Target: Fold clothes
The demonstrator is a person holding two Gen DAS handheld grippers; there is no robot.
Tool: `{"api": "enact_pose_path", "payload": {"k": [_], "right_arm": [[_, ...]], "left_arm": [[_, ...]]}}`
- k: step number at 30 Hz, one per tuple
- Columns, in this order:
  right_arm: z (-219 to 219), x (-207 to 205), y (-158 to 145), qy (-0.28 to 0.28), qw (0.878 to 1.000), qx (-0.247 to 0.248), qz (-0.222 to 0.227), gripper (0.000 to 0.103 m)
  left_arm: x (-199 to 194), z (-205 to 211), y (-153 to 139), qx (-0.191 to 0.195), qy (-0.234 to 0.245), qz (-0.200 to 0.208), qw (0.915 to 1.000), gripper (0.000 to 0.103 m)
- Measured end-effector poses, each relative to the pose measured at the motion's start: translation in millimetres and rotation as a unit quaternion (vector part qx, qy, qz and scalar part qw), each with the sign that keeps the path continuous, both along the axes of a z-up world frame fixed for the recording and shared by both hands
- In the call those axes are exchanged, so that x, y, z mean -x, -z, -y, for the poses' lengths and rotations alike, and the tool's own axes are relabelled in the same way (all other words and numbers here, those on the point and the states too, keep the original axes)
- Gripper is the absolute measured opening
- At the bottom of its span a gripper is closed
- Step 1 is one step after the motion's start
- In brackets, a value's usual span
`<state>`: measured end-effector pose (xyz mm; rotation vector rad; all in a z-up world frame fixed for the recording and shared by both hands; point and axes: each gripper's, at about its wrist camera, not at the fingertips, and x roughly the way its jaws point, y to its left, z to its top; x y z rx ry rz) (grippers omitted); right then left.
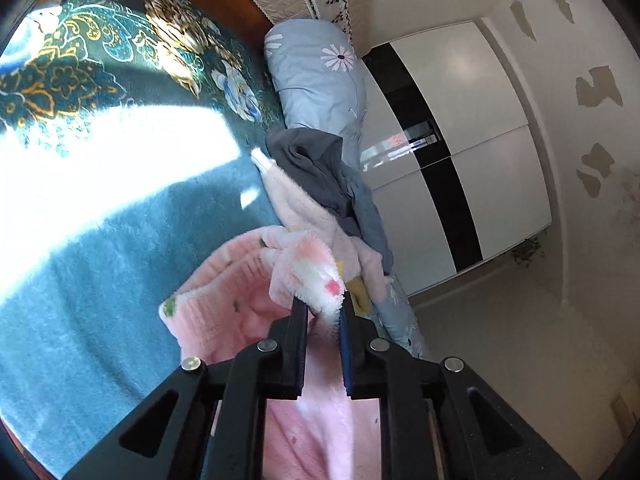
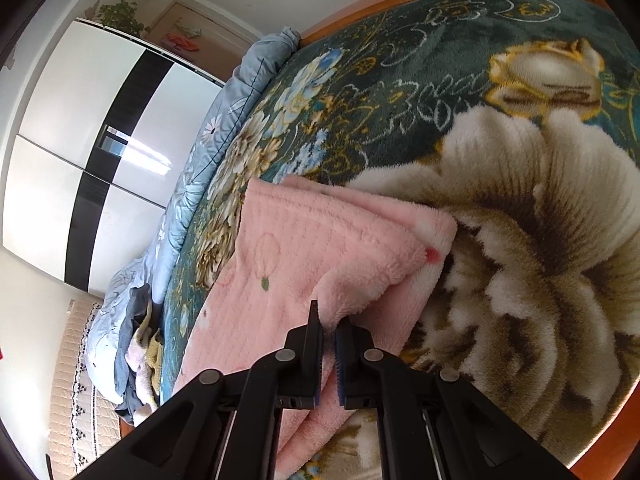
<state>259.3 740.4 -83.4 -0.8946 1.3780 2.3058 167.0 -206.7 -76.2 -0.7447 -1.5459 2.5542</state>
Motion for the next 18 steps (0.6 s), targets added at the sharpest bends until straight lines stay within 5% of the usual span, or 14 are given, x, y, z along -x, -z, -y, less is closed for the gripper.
{"api": "enact_pose_path", "payload": {"k": [3, 6, 11, 18], "right_arm": [[0, 1, 5, 0.006, 1.0, 0.005, 0.005, 0.006], [0, 2, 5, 0.008, 1.0, 0.007, 0.008, 0.006], [0, 3, 3, 0.007, 1.0, 0.001, 0.011, 0.006], [0, 2, 4, 0.007, 1.0, 0.001, 0.013, 0.006]], "left_arm": [[3, 8, 36, -0.015, -0.003, 0.076, 0.997, 0.014], [2, 13, 46, -0.047, 0.004, 0.077, 0.9959, 0.014], [-10, 8, 28, -0.028, 0.021, 0.047, 0.9982, 0.026], [-12, 7, 41, -0.015, 0.014, 0.103, 0.9944, 0.047]]}}
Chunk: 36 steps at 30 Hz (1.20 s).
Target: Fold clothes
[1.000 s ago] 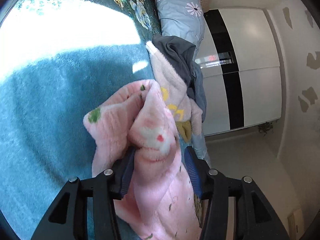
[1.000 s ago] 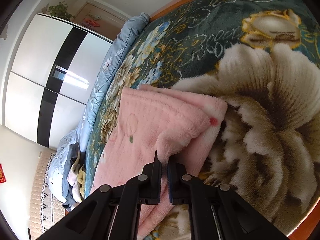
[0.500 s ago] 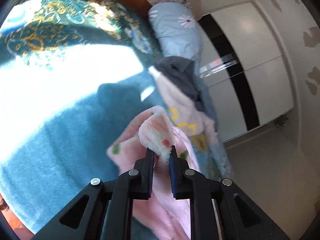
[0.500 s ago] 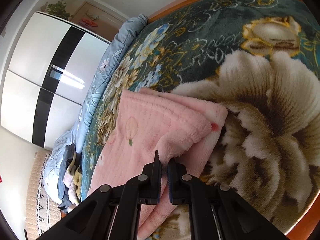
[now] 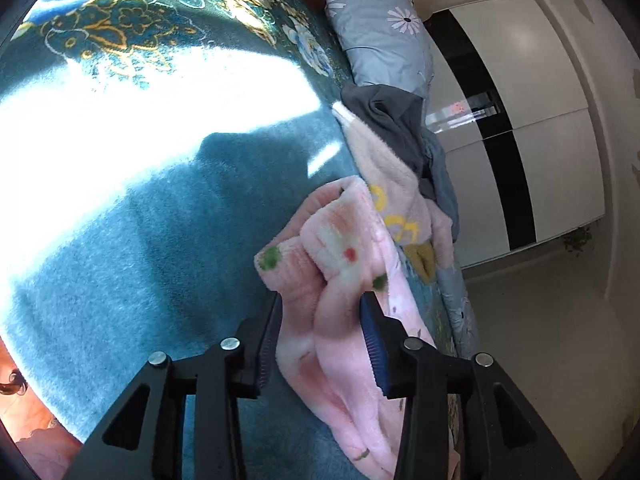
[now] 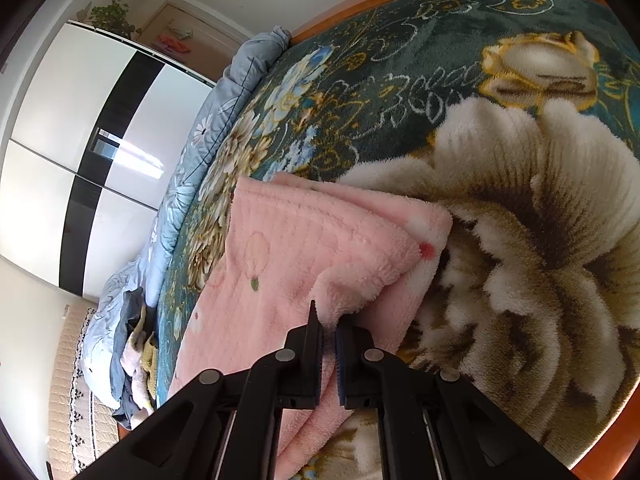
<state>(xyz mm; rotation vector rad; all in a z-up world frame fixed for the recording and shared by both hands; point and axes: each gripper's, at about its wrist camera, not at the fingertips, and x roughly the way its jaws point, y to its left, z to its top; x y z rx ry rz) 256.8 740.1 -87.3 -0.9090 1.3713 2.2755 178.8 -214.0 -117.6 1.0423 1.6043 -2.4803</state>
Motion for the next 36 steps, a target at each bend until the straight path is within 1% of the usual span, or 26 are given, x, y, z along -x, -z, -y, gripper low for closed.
{"api": "enact_pose_path", "payload": {"k": [3, 8, 9, 10, 11, 12, 14, 15, 16, 17, 19, 20, 22, 23, 25, 27, 31, 33, 36], "right_arm": [[0, -1, 0, 0.001, 1.0, -0.001, 0.0, 0.006], [2, 0, -5, -0.005, 1.0, -0.014, 0.001, 0.006], [3, 0, -8, -0.005, 1.0, -0.018, -0.001, 0.006], [4, -1, -12, -0.005, 1.0, -0.021, -0.006, 0.006], [5, -2, -16, -0.005, 1.0, -0.025, -0.01, 0.005], [7, -3, -21, -0.007, 0.999, -0.031, -0.017, 0.005], [9, -6, -32, -0.014, 0.998, -0.049, -0.03, 0.005], [10, -6, -36, -0.02, 0.998, -0.061, -0.03, 0.005], [11, -5, -37, -0.024, 0.997, -0.072, -0.021, 0.005], [10, -3, -34, -0.025, 0.997, -0.077, -0.005, 0.005], [9, 0, -24, -0.02, 0.997, -0.069, 0.016, 0.005], [8, 1, -18, -0.017, 0.998, -0.063, 0.025, 0.005], [8, 1, -11, -0.012, 0.997, -0.06, 0.038, 0.005], [8, 0, -9, -0.011, 0.997, -0.06, 0.039, 0.005], [8, -2, -10, -0.009, 0.998, -0.06, 0.034, 0.005], [11, -6, -17, -0.006, 0.997, -0.068, 0.022, 0.005], [16, -8, -19, -0.015, 0.995, -0.091, 0.031, 0.005], [14, -5, -9, -0.012, 0.995, -0.079, 0.052, 0.005], [13, -5, -5, -0.004, 0.997, -0.067, 0.047, 0.005]], "left_arm": [[4, -3, 3, -0.004, 0.01, 0.005, 0.9999, 0.052], [13, -16, 9, -0.009, 0.027, 0.006, 0.9996, 0.05], [14, -17, 11, -0.007, 0.025, 0.011, 0.9996, 0.035], [15, -18, 12, -0.005, 0.022, 0.016, 0.9996, 0.013], [16, -18, 13, -0.003, 0.02, 0.019, 0.9996, 0.012], [15, -18, 11, -0.005, 0.016, 0.015, 0.9997, 0.011], [10, -14, 4, -0.014, 0.003, -0.012, 0.9998, 0.01], [8, -11, 0, -0.017, -0.003, -0.023, 0.9996, 0.01], [8, -10, -3, -0.016, -0.004, -0.029, 0.9994, 0.01], [8, -10, -3, -0.014, -0.003, -0.028, 0.9995, 0.01], [10, -12, 2, -0.01, -0.004, -0.012, 0.9999, 0.01], [10, -11, 6, -0.016, -0.006, -0.004, 0.9998, 0.01], [9, -6, 12, -0.041, -0.01, -0.002, 0.9991, 0.01], [8, -4, 15, -0.054, -0.012, -0.002, 0.9985, 0.01], [9, -3, 17, -0.06, -0.011, -0.003, 0.9981, 0.01], [9, -4, 17, -0.058, -0.01, -0.003, 0.9982, 0.01], [11, -6, 17, -0.06, -0.011, -0.004, 0.9981, 0.01], [11, -5, 17, -0.066, -0.011, -0.005, 0.9978, 0.01], [11, -4, 18, -0.072, -0.01, -0.007, 0.9974, 0.01]]}}
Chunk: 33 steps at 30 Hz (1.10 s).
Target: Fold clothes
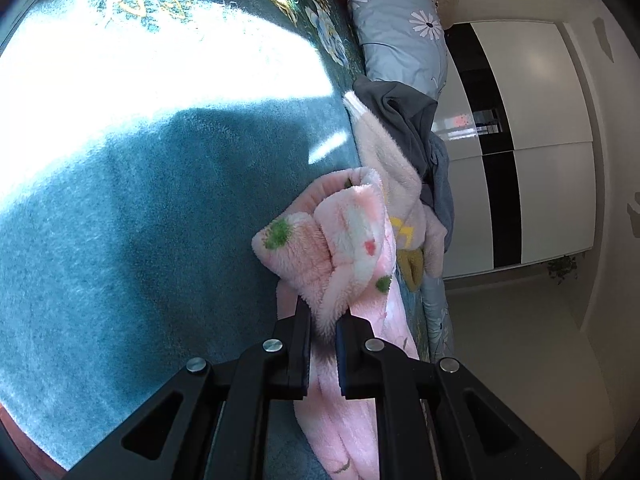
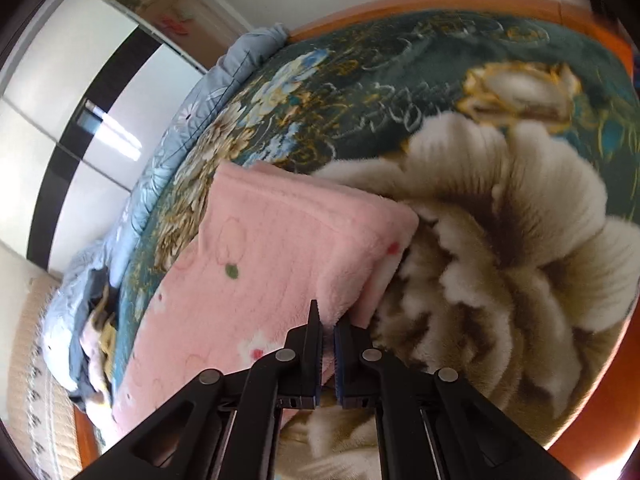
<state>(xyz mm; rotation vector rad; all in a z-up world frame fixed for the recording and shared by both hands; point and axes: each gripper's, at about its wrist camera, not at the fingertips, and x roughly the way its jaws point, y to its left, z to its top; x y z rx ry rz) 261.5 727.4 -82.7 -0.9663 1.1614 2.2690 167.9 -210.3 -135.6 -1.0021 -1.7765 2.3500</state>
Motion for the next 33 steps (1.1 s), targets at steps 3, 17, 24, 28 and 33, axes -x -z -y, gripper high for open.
{"api": "enact_pose_path", "payload": {"k": [3, 17, 24, 28, 33], "right_arm": [[0, 3, -8, -0.013, 1.0, -0.009, 0.0, 0.006], [-44, -45, 13, 0.058, 0.989, 0.11, -0.078, 0.049], [-40, -27, 13, 0.038, 0.991, 0.098, -0.077, 0.049], [-35, -16, 16, 0.031, 0.992, 0.091, -0.076, 0.045], [-31, -9, 17, 0.033, 0.992, 0.096, -0.075, 0.021]], "left_arm": [[-1, 1, 0, -0.002, 0.001, -0.001, 1.0, 0.01], [-1, 0, 0, -0.007, -0.004, -0.005, 1.0, 0.01], [0, -2, 0, -0.004, -0.002, -0.01, 0.9999, 0.02], [2, -4, -2, 0.0, 0.001, -0.015, 0.9999, 0.029], [7, -2, 0, -0.005, -0.004, -0.007, 1.0, 0.028]]}}
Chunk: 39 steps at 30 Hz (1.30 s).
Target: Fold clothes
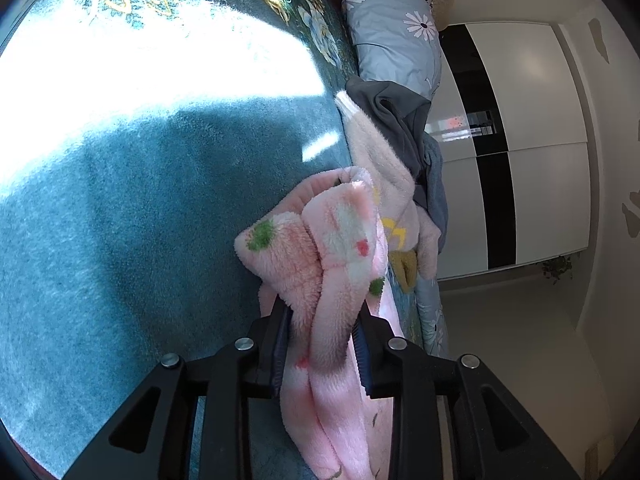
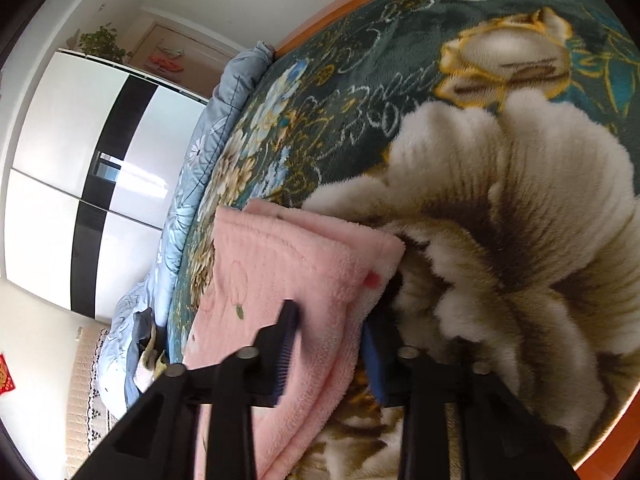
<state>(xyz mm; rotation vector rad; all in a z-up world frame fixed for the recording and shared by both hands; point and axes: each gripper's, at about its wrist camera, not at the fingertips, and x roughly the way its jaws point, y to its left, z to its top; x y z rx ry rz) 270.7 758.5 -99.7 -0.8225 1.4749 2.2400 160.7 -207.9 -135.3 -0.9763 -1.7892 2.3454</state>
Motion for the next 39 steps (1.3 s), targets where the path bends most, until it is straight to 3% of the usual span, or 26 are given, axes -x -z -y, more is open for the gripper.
{"api": "enact_pose_path", "payload": {"k": [1, 8, 10, 13, 15, 19, 21, 24, 27, 30, 33, 36, 39], "right_arm": [[1, 2, -3, -0.001, 1.0, 0.0, -0.002, 0.014], [6, 39, -59, -0.024, 0.999, -0.017, -0.029, 0.01], [8, 54, -79, -0.031, 0.998, -0.016, -0.044, 0.01], [13, 90, -106, -0.037, 0.998, -0.018, -0.051, 0.009], [16, 119, -125, -0.044, 0.997, -0.016, -0.057, 0.009], [21, 157, -184, -0.065, 0.986, -0.017, -0.151, 0.008], [23, 158, -215, -0.076, 0.974, -0.039, -0.208, 0.008], [20, 147, -234, -0.082, 0.963, -0.068, -0.246, 0.008], [10, 139, -211, -0.08, 0.967, -0.075, -0.23, 0.008], [-1, 140, -148, -0.076, 0.981, -0.049, -0.171, 0.008], [-10, 146, -73, -0.066, 0.994, -0.01, -0.09, 0.008], [-12, 147, -14, -0.054, 0.998, 0.029, -0.031, 0.008], [-16, 145, 1, -0.056, 0.998, 0.029, -0.018, 0.008]], "left_arm": [[2, 0, -1, 0.001, -0.002, 0.006, 1.0, 0.028], [24, -1, -28, 0.017, 0.0, 0.027, 0.9995, 0.012], [38, 0, -45, 0.012, 0.008, 0.017, 0.9997, 0.011], [74, -4, -82, 0.054, 0.025, 0.015, 0.9981, 0.011], [103, -7, -105, 0.058, 0.035, 0.016, 0.9976, 0.011], [135, -10, -165, 0.034, 0.044, -0.044, 0.9975, 0.01], [131, -8, -203, 0.04, 0.047, -0.114, 0.9915, 0.01], [109, 3, -233, 0.052, 0.042, -0.187, 0.98, 0.01], [86, 13, -218, 0.068, 0.032, -0.19, 0.9789, 0.011], [72, 16, -163, 0.078, 0.032, -0.139, 0.9867, 0.011], [69, 16, -88, 0.059, 0.026, -0.048, 0.9968, 0.011], [64, 16, -27, 0.021, 0.008, 0.025, 0.9995, 0.01], [55, 18, -18, 0.001, -0.005, 0.018, 0.9998, 0.01]]}}
